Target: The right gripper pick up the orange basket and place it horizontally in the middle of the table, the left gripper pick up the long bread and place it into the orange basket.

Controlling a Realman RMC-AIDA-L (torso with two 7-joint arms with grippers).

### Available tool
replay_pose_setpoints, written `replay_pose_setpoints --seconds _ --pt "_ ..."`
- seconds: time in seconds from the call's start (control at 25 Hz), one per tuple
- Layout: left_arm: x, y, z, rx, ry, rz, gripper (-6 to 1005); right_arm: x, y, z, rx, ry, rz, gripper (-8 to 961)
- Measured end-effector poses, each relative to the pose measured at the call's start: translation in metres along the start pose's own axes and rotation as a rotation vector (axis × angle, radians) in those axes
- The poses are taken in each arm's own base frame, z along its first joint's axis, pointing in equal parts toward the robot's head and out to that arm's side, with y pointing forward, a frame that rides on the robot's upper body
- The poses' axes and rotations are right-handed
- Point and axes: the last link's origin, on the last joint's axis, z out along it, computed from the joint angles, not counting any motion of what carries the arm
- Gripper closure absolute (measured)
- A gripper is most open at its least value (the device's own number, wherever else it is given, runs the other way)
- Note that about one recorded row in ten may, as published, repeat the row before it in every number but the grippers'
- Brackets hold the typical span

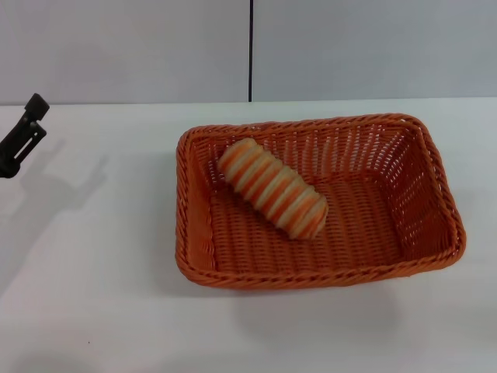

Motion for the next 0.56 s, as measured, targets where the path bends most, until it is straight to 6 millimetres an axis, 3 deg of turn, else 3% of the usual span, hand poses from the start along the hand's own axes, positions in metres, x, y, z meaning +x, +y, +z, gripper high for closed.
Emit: replay_pose_setpoints --seconds 0.12,0.36,0.56 --pt "-0.001 0.003 -0.006 0.007 0.003 -0.011 165 0.002 0.001 0.000 0.002 0.001 -0.004 354" --pt "-0.005 0.006 -0.010 0.017 -0.002 -0.045 165 0.009 0.007 -0.001 0.005 -0.014 0.009 171" --pt "-0.006 0.010 -0.010 0.012 0.006 -0.010 165 0.007 0.016 -0.001 -0.034 -0.055 0.035 171"
